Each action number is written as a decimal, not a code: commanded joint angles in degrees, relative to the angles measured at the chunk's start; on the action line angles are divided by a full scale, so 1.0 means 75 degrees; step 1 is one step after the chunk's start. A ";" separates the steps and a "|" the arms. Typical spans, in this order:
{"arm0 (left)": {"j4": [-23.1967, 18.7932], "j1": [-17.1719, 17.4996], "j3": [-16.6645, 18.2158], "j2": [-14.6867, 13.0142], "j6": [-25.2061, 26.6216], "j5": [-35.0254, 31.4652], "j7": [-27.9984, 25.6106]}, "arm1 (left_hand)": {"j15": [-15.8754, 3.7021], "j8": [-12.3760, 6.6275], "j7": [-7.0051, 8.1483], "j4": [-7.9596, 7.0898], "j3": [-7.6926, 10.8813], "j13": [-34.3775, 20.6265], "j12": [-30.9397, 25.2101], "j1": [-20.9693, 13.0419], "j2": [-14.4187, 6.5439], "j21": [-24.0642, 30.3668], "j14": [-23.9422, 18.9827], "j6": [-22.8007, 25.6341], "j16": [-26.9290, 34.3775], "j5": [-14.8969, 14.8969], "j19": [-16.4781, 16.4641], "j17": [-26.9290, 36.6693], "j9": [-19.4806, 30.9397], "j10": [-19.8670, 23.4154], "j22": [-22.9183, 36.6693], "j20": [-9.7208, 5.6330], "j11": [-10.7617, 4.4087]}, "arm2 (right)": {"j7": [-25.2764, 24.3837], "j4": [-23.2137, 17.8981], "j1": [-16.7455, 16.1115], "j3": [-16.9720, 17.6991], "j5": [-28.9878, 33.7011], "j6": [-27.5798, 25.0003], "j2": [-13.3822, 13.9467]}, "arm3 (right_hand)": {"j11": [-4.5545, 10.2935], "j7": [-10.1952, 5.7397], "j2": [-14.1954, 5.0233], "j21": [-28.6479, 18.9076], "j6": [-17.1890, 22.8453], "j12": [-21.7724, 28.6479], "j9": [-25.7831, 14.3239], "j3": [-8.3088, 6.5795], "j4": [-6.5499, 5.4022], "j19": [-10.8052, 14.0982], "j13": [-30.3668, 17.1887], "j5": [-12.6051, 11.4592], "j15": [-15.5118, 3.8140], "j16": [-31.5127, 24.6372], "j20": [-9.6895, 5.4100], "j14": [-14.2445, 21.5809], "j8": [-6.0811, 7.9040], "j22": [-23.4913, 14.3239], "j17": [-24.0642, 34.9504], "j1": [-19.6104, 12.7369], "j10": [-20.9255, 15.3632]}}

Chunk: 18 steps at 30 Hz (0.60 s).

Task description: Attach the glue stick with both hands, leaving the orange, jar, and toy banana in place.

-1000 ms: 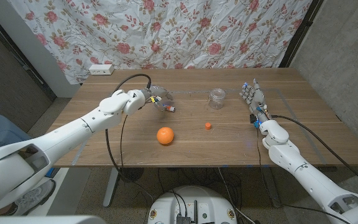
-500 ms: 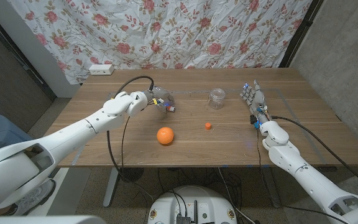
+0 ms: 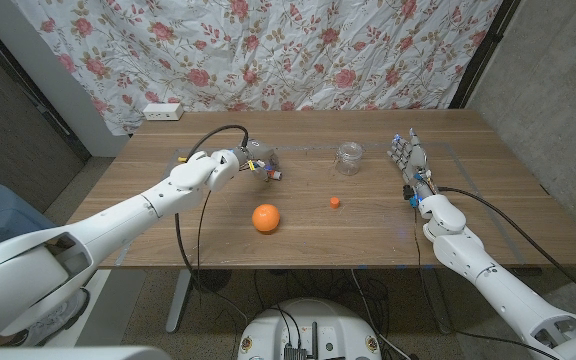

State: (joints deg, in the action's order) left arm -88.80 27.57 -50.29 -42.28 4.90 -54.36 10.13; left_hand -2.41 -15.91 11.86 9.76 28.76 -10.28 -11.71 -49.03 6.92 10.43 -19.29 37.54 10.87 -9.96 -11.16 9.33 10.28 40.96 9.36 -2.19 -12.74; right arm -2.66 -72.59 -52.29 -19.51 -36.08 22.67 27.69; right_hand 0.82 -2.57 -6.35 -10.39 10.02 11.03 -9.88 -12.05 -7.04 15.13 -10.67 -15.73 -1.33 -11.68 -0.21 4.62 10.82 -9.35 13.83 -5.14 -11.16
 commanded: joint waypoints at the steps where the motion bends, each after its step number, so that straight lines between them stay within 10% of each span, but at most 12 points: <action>1: 0.0140 0.0019 -0.0064 0.0064 0.0051 0.0057 -0.0293 | -0.0795 -0.0056 -0.0029 -0.0013 -0.0158 -0.0032 -0.0020 -0.0172 -0.0015 0.0059 -0.0321 0.0511 0.0018 -0.0034 -0.0194 0.0020 0.0025 0.0365 0.0023 -0.0166 -0.0009 | -0.0020 0.0037 0.0018 0.0003 0.0013 -0.0015 -0.0016 | 0.0005 -0.0036 -0.0137 -0.0035 0.0089 0.0031 -0.0024 -0.0063 0.0009 0.0015 -0.0024 -0.0017 0.0011 -0.0038 -0.0048 0.0092 0.0034 -0.0022 0.0012 0.0044 -0.0070; 18: 0.0292 -0.0023 -0.0146 0.0140 0.0223 0.0130 -0.0323 | -0.0571 0.0054 -0.0270 -0.0061 -0.0510 -0.0034 -0.0146 -0.0251 -0.0083 0.0083 -0.0986 0.1334 0.0040 -0.0043 -0.0589 0.0018 0.0023 0.1790 0.0030 -0.0184 0.0018 | -0.0053 0.0126 0.0089 -0.0018 0.0027 -0.0069 -0.0048 | 0.0020 -0.0051 -0.0148 -0.0038 0.0147 0.0028 -0.0024 -0.0093 0.0000 0.0025 -0.0024 -0.0017 0.0005 -0.0045 -0.0045 0.0102 0.0040 -0.0022 -0.0004 0.0063 -0.0076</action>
State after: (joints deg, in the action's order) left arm -87.55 27.63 -50.91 -41.67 5.95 -53.74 8.11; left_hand -2.67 -15.67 9.82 9.37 25.22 -10.27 -12.39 -50.39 6.47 10.89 -25.62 46.49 10.87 -9.96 -14.88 9.34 10.26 52.85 9.49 -2.26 -12.57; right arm -2.98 -72.20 -52.08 -19.49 -35.98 22.37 27.52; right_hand 1.03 -2.88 -5.66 -10.39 10.34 11.03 -9.88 -12.60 -6.96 15.13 -10.67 -15.73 -1.33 -11.68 -0.21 4.61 10.82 -9.35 13.84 -4.45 -11.37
